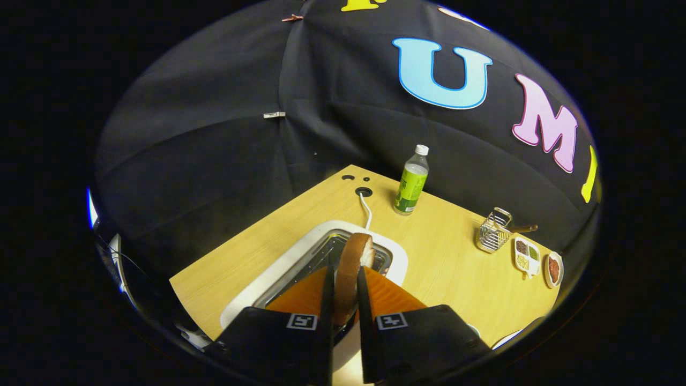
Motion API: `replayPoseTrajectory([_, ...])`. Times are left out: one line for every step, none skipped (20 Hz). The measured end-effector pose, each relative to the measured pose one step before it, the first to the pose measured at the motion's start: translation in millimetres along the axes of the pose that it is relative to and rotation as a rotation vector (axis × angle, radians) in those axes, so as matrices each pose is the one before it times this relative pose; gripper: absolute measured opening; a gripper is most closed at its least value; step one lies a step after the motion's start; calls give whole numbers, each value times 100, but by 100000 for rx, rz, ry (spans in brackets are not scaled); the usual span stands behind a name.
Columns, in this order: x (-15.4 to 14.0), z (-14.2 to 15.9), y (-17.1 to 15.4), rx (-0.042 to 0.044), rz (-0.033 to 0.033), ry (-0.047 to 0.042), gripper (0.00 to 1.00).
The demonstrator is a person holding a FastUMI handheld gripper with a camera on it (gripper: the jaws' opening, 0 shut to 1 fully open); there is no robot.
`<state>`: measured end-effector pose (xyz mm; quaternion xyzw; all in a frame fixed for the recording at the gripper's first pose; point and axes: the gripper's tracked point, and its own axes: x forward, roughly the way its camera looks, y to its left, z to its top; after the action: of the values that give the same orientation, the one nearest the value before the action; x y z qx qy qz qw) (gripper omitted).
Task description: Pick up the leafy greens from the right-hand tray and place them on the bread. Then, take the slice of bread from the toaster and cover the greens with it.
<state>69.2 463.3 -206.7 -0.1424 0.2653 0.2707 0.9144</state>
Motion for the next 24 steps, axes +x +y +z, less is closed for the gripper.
replayPoseTrajectory([-31,-36,273,1671,1021,617,20])
replayPoseTrajectory([-132,72,-53,1792,238,639,18])
replayPoseTrajectory([99,-17,221,1320,1449,479,15])
replayPoseTrajectory([-66,202,-59,721,664,-9,15])
replayPoseTrajectory([-161,206,-161,759,347,-124,13])
replayPoseTrajectory([-72,14,54,1057,907,103,12])
replayPoseTrajectory([-165,201,166,1241,1402,178,10])
replayPoseTrajectory([-304,125,1,1091,916,533,10])
replayPoseTrajectory([-347,402,-200,982,143,-679,10])
replayPoseTrajectory([-360,576,-295,602,-358,-777,10])
replayPoseTrajectory([-367,690,-111,720,124,-1469,10])
replayPoseTrajectory([-452,710,-57,687,-42,-1534,10])
replayPoseTrajectory([-501,867,-196,1067,95,-1638,10])
replayPoseTrajectory([-385,871,-121,1710,56,-1768,10])
replayPoseTrajectory([-585,842,-185,2297,186,-1467,10])
replayPoseTrajectory([-563,858,-230,2549,257,-1227,10])
replayPoseTrajectory([-555,862,-345,2108,-47,-1388,10])
replayPoseTrajectory([-448,963,-321,1232,139,-1963,10])
replayPoseTrajectory([-737,876,-690,631,-721,-1508,10])
replayPoseTrajectory([-635,767,-774,-162,-941,-1728,10])
replayPoseTrajectory([-592,618,-873,55,-500,-1575,10])
replayPoseTrajectory([-702,367,-763,1077,-380,-1035,10])
replayPoseTrajectory([-704,223,-762,1606,-87,-794,10])
replayPoseTrajectory([-671,175,-678,1969,670,-498,10])
